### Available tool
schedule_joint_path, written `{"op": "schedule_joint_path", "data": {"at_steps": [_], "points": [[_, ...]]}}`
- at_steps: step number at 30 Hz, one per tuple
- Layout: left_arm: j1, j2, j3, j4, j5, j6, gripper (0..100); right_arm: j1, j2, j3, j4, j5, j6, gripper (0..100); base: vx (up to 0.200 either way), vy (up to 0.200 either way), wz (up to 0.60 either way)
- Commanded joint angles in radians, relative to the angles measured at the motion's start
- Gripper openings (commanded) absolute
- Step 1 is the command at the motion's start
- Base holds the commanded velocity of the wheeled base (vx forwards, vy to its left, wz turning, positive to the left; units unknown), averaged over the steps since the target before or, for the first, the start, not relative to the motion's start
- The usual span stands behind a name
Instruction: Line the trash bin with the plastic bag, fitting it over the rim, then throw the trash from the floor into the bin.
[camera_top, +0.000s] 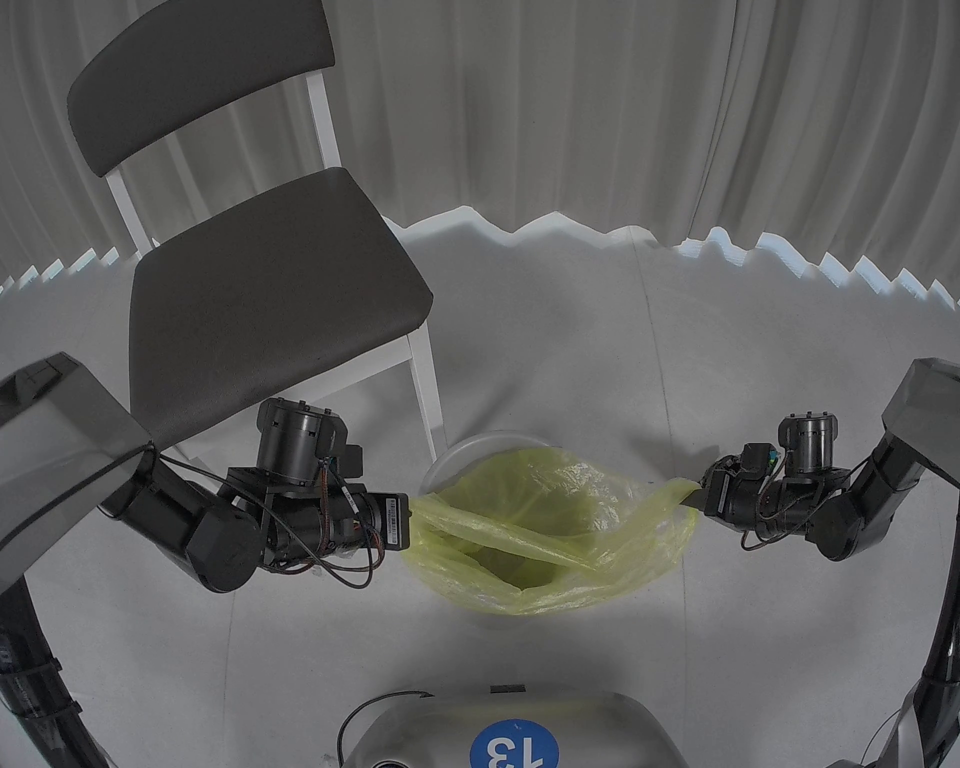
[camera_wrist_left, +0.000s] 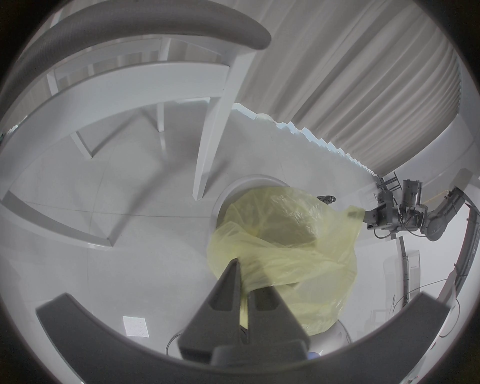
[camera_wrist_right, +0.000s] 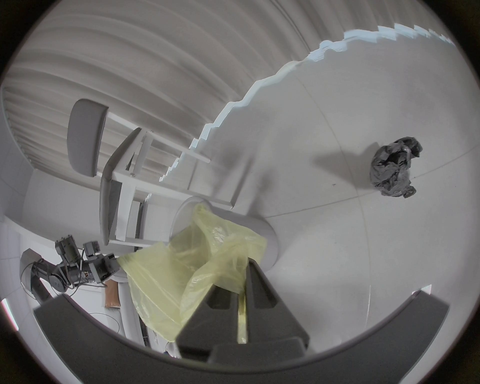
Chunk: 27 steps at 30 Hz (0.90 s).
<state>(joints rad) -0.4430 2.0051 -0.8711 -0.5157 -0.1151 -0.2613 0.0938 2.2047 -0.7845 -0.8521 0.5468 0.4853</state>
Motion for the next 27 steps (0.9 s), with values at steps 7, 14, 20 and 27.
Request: {"op": "schedule_joint_path", "data": {"at_steps": [7, 14, 20, 27], "points": [[0.075, -0.026, 0.055, 0.0, -0.008, 0.002, 0, 0.061, 0.001, 0.027, -0.004, 0.005, -0.001, 0, 0.0, 0.0, 0.0], [0.119, -0.002, 0.046, -0.001, -0.014, 0.01, 0, 0.162, -0.068, 0.08, -0.004, 0.001, -0.008, 0, 0.0, 0.0, 0.0], [0.084, 0.057, -0.011, -0.038, -0.012, 0.008, 0, 0.124, -0.053, 0.065, -0.008, -0.001, -0.01, 0, 0.0, 0.0, 0.0], [0.021, 0.129, -0.112, -0.05, 0.0, 0.005, 0, 0.02, 0.038, 0.005, -0.047, 0.004, -0.01, 0, 0.0, 0.0, 0.0]]}}
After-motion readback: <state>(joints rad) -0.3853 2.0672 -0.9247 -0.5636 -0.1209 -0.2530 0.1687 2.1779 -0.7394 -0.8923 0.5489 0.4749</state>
